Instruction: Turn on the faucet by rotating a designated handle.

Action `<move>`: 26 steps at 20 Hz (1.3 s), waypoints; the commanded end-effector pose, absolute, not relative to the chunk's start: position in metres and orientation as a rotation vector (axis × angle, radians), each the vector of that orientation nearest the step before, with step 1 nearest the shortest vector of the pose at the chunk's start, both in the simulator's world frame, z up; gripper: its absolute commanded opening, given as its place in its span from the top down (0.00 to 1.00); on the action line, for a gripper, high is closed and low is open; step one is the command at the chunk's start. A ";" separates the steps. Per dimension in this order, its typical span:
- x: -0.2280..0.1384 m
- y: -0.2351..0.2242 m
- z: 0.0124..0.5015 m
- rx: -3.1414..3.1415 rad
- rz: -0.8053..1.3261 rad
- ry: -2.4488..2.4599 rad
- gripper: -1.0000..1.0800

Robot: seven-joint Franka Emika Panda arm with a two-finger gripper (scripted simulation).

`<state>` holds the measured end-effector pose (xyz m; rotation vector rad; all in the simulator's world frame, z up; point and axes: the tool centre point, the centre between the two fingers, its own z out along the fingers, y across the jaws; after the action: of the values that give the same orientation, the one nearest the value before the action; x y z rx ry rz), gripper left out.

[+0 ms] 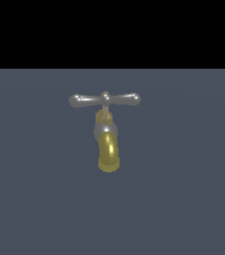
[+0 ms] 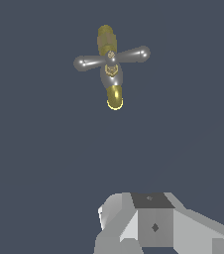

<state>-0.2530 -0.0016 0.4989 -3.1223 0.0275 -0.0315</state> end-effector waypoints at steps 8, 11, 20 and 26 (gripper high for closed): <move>-0.252 -0.005 0.494 -3.123 -0.031 -0.017 1.00; -0.250 -0.009 0.488 -3.122 -0.030 -0.064 1.00; -0.240 -0.028 0.460 -3.110 -0.028 -0.305 1.00; -0.229 -0.045 0.435 -3.082 -0.025 -0.524 1.00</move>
<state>-0.2317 -0.0407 0.4414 -3.0905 -0.4668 -0.0253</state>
